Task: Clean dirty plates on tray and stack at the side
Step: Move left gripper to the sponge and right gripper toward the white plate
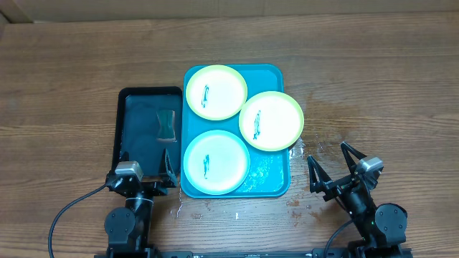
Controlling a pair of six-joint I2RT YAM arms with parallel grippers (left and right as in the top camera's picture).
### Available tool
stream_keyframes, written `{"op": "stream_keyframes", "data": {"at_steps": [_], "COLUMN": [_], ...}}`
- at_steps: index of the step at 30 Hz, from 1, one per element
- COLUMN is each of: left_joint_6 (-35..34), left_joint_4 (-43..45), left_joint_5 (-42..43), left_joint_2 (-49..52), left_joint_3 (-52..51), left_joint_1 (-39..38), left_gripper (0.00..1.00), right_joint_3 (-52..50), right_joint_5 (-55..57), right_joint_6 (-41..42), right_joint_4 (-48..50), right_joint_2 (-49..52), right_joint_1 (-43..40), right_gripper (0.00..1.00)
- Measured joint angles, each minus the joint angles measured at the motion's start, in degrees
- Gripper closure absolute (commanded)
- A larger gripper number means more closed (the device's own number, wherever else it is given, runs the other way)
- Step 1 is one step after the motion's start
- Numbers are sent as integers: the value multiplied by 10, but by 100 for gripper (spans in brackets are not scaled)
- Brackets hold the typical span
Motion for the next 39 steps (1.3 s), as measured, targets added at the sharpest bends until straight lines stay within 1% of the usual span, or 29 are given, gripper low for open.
{"op": "stream_keyframes", "data": {"at_steps": [7, 12, 16, 18, 20, 23, 24, 25, 27, 28, 33, 36, 39], "left_joint_6": [-2, -23, -37, -41, -42, -43, -43, -42, -40, -40, -32, -30, -19], "left_joint_4": [2, 30, 1, -36, -75, -134, -159, -188, -257, -275, -469, -555, -619], "left_joint_5": [12, 72, 104, 110, 112, 115, 122, 129, 145, 151, 173, 179, 182], "left_joint_2": [0, 0, 0, 5, 23, 82, 126, 155, 228, 262, 441, 518, 580], "left_joint_3": [0, 2, 34, 76, 131, 221, 268, 297, 368, 399, 606, 707, 774], "left_joint_1": [0, 0, 0, 0, 0, 0, 0, 0, 0, 0, 0, 0, 0], "left_gripper": [0, 0, 0, 0, 0, 0, 0, 0, 0, 0, 0, 0, 0], "right_joint_3": [0, 0, 27, 65, 126, 215, 266, 293, 371, 407, 593, 662, 698], "right_joint_5": [-20, -68, -87, -89, -89, -87, -87, -86, -86, -86, -87, -101, -146], "right_joint_6": [12, 31, 37, 38, 38, 29, 20, 14, 6, 4, -4, -5, 2], "right_joint_4": [9, 31, 19, -7, -54, -124, -158, -185, -269, -297, -472, -521, -522], "right_joint_2": [0, 0, 0, 5, 23, 66, 103, 124, 190, 223, 389, 456, 510], "right_joint_1": [0, 0, 0, 0, 0, 0, 0, 0, 0, 0, 0, 0, 0], "right_gripper": [1, 0, 1, 0, 0, 0, 0, 0, 1, 0, 0, 0, 0]}}
